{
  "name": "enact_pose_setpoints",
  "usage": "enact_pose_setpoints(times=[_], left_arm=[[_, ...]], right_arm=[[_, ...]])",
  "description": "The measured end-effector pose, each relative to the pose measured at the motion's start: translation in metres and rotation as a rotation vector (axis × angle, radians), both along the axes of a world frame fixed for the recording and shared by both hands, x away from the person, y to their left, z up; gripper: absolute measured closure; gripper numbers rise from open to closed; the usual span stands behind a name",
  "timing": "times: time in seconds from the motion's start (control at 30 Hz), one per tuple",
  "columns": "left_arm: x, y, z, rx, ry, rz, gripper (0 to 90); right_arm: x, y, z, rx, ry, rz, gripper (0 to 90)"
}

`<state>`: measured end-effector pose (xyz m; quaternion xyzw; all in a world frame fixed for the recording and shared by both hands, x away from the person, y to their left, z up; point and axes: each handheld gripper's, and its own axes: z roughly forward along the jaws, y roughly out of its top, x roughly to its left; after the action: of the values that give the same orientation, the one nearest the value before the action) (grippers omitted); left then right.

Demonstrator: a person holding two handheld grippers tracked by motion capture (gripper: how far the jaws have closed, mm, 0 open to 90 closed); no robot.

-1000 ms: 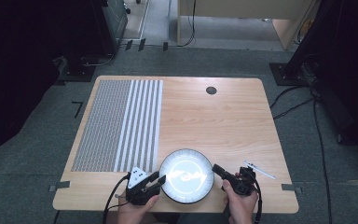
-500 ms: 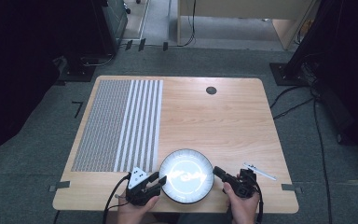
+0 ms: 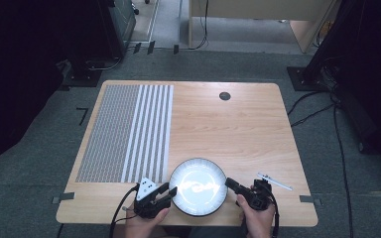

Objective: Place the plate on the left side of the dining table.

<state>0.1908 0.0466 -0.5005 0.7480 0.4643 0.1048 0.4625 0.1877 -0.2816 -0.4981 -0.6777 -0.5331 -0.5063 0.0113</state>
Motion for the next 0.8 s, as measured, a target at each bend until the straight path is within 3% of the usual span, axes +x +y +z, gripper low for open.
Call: enact_pose_setpoints(times=[0.07,0.17,0.43,0.47,0.8], left_arm=[[0.0,0.0,0.0,0.0,0.0,0.003,63.4],[-0.001,-0.001,0.0,0.004,-0.006,0.005,63.4],[-0.001,-0.001,-0.001,0.009,-0.01,0.015,65.1],[-0.001,-0.001,-0.001,0.015,-0.015,0.016,66.3],[-0.002,-0.002,-0.001,0.016,-0.019,0.019,66.0]], right_arm=[[0.0,-0.001,0.001,0.023,0.001,-0.002,85.8],[0.0,0.0,0.002,0.012,0.0,0.002,84.6],[-0.005,0.013,0.008,-0.089,-0.01,0.007,81.7],[-0.005,0.015,0.006,-0.017,-0.01,0.023,79.6],[-0.001,0.019,0.001,-0.028,0.039,-0.006,82.1]])
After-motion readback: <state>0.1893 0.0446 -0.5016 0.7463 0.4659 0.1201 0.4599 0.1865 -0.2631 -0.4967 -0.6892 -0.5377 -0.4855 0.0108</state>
